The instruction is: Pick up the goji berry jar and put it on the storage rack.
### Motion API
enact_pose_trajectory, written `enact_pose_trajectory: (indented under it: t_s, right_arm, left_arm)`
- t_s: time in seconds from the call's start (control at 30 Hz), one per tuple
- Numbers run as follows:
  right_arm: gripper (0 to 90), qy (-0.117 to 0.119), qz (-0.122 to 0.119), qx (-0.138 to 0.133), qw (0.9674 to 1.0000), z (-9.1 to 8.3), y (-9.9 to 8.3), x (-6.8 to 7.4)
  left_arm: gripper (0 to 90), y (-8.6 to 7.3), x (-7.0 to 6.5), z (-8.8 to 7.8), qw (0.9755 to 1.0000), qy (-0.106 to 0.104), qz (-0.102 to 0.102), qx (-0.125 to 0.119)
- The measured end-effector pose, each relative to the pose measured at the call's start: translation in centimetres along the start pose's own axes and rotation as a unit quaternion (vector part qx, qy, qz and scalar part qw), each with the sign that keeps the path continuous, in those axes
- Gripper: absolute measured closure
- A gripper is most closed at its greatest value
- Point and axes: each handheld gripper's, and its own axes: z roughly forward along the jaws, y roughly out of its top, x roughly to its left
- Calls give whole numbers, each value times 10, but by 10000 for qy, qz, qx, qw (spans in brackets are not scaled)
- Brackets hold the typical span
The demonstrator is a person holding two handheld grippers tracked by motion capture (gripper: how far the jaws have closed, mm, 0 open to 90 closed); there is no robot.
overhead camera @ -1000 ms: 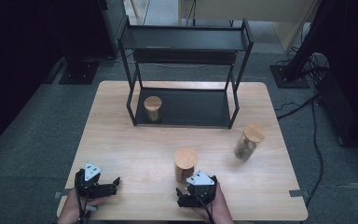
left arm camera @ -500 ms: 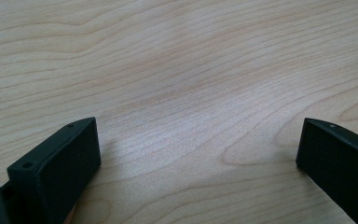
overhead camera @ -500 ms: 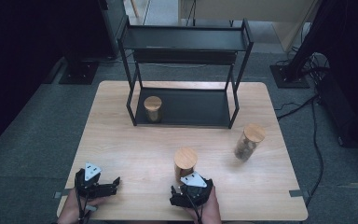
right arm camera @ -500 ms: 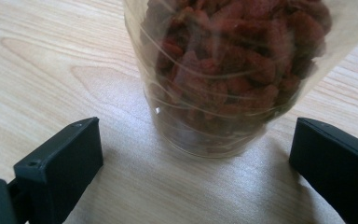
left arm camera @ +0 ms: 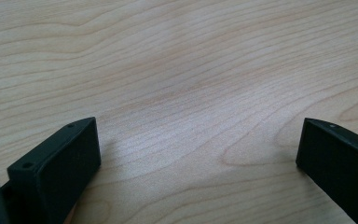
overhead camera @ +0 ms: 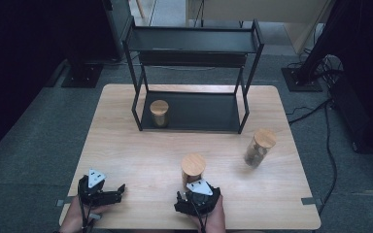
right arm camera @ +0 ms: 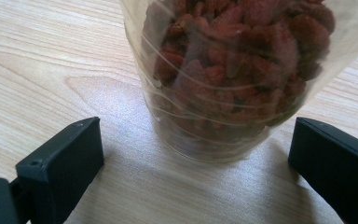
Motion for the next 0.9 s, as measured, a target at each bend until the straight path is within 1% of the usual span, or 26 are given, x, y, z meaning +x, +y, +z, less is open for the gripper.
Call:
enact_pose_trajectory:
  t_s: [0.2, 0.33, 0.4, 0.43, 0.6, 0.77, 0.9]
  right_arm:
    - [64, 31, -6, -29, 10000, -1, 0, 0]
    - [67, 94, 41, -20, 9999, -4, 1, -1]
    - [67, 118, 41, -25, 9999, -5, 2, -1]
    - [67, 142, 3, -44, 9999, -7, 4, 0]
    - [67, 130, -9, -91, 9999, -12, 11, -1]
    - [66, 85, -22, -92, 9999, -16, 15, -1]
    - [66, 101, -6, -112, 9999, -20, 18, -2]
  left_arm:
    - [0, 0, 0, 0, 10000, 0, 2, 3]
    - [0, 0, 0, 0, 10000, -5, -7, -8]
    - [0, 0, 0, 0, 10000, -4, 1, 3]
    - [0, 0, 0, 0, 10000, -4, 2, 2]
    - [0, 0, 0, 0, 10000, -2, -2, -7]
    - [0, 0, 0, 0, 10000, -1, 2, -4]
    - [0, 0, 0, 0, 10000, -3, -1, -6]
